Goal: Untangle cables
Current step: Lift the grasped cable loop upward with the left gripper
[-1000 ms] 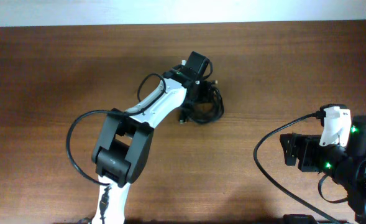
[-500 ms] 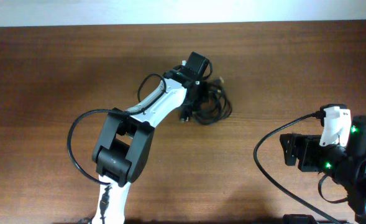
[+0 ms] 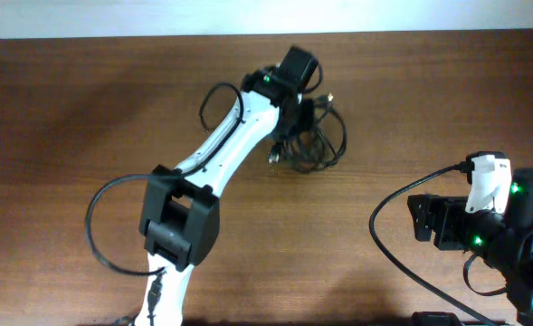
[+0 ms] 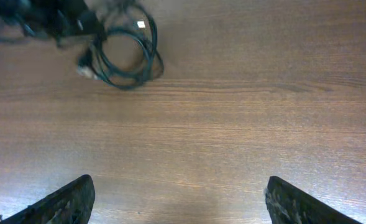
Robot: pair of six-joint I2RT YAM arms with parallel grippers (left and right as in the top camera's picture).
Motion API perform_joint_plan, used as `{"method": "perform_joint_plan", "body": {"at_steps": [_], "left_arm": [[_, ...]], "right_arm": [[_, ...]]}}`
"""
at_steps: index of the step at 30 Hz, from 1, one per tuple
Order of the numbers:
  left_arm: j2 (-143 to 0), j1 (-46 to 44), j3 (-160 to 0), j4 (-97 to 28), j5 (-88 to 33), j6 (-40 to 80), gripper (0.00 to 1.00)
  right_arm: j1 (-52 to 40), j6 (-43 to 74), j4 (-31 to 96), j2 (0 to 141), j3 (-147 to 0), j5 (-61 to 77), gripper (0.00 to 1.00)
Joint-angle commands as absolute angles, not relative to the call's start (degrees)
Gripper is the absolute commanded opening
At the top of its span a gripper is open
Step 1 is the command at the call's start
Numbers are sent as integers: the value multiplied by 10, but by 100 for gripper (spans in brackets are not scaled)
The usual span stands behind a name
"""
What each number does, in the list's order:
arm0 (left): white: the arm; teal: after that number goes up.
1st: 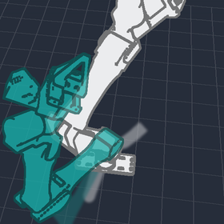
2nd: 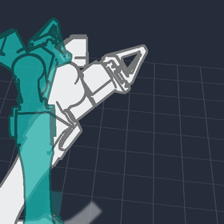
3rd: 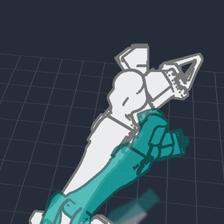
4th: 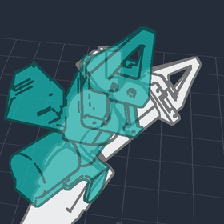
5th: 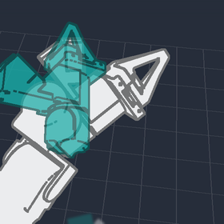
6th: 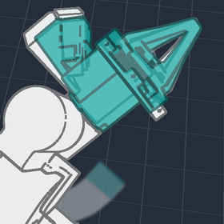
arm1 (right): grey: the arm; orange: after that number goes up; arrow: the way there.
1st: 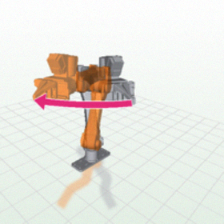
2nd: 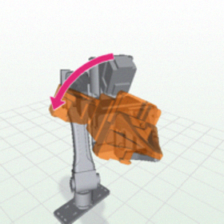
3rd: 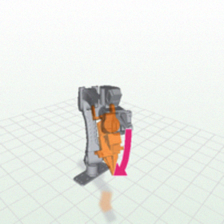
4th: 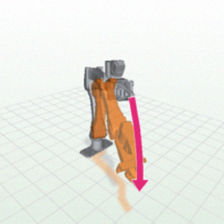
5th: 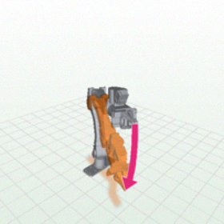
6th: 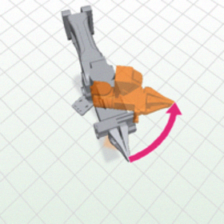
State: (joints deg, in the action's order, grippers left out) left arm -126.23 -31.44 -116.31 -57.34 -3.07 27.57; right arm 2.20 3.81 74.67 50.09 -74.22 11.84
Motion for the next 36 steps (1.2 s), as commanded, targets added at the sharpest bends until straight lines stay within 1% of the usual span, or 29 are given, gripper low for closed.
{"method": "perform_joint_plan", "body": {"at_steps": [1, 9, 11, 13, 15, 18, 21, 22, 23, 24, 25, 26, 28, 30, 31, 32, 34, 36], "left_arm": [[-1259, -316, -1296, -640, -17, 242, 0], [-1259, -315, -1594, -836, 47, 200, 0], [-1259, -314, -1641, -881, 98, 198, 0], [-1259, -314, -1644, -897, 136, 198, 0], [-1260, -314, -1632, -899, 140, 198, 0], [-1260, -315, -1615, -897, 137, 198, 0], [-1260, -315, -1615, -894, 138, 198, 0], [-1260, -315, -1615, -894, 138, 198, 14], [-1260, -315, -1615, -894, 137, 198, 39], [-1260, -315, -1615, -895, 137, 198, 73], [-1260, -315, -1615, -895, 137, 198, 73], [-1260, -315, -1615, -895, 137, 198, 70], [-1260, -315, -1615, -895, 137, 198, 76], [-1260, -315, -1615, -897, 137, 198, 65], [-1260, -315, -1615, -898, 137, 198, 64], [-1261, -315, -1614, -899, 132, 198, 68], [-1265, -315, -1606, -899, 129, 198, 70], [-1271, -315, -1591, -897, 129, 199, 75]], "right_arm": [[19, 32, 746, 499, -752, 113, 88], [19, 32, 743, 503, -752, 113, 88], [19, 32, 743, 510, -752, 113, 88], [19, 32, 743, 519, -752, 113, 88], [19, 33, 743, 528, -752, 113, 87], [19, 34, 745, 538, -752, 114, 82], [19, 34, 745, 536, -752, 114, 82], [19, 34, 745, 535, -752, 114, 82], [19, 34, 745, 536, -752, 114, 82], [19, 34, 745, 536, -752, 114, 82], [19, 34, 745, 536, -752, 114, 82], [19, 34, 745, 536, -752, 114, 82], [19, 34, 745, 536, -752, 114, 82], [19, 34, 745, 536, -752, 114, 82], [19, 34, 745, 536, -752, 114, 82], [19, 34, 745, 536, -752, 114, 82], [19, 34, 746, 536, -752, 114, 82], [19, 34, 746, 536, -752, 114, 82]]}}
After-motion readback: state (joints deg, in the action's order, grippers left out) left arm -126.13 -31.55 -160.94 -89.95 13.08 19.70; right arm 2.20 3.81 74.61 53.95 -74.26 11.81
